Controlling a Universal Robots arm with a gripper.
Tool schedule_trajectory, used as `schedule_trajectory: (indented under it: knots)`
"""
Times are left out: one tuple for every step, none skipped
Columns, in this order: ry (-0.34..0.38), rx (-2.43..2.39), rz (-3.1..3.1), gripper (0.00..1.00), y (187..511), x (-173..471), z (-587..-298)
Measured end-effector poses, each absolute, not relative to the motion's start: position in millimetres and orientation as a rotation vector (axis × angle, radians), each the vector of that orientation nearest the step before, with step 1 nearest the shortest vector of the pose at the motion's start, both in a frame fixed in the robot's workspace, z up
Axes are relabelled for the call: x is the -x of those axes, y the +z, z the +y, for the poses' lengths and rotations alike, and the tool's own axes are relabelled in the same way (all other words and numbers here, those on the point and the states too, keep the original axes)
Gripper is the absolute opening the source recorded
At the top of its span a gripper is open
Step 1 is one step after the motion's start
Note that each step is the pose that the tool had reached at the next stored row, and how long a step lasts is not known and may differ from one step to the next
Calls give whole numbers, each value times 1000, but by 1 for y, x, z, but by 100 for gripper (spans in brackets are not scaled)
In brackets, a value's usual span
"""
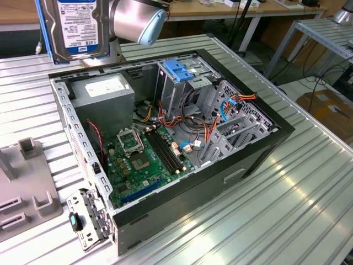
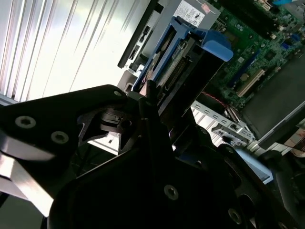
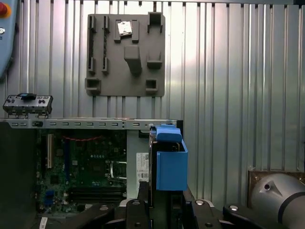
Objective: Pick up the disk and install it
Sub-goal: 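Pick up the disk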
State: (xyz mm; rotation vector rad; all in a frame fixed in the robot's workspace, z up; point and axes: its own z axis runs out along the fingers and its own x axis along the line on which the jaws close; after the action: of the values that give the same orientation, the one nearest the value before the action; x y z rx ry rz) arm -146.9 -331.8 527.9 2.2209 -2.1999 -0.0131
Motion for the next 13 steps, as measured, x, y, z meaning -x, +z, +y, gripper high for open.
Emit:
schedule_trajectory:
  knots:
    - [-13, -2221, -2200, 35, 528, 139, -332]
    - [-13, -2221, -2200, 35, 528, 134, -332]
    - [-13, -2221, -2200, 35, 528, 129, -332]
    - [-13, -2221, -2200, 35, 528, 123, -332]
    - [-13, -2221, -2200, 35, 528, 118, -332]
    - [-13, -2221, -2200, 35, 528, 115, -332]
    - [-13, -2221, -2200, 35, 528, 109, -332]
    - [-13, -2221, -2200, 35, 528, 101, -332]
    - [-13, -2221, -2200, 35, 528, 94, -332]
    - [-13, -2221, -2200, 35, 528, 89, -332]
    - [-13, -2221, -2200, 35, 527, 83, -332]
    - [-13, -2221, -2200, 35, 527, 77, -332]
    - [-13, -2221, -2200, 35, 527, 72, -332]
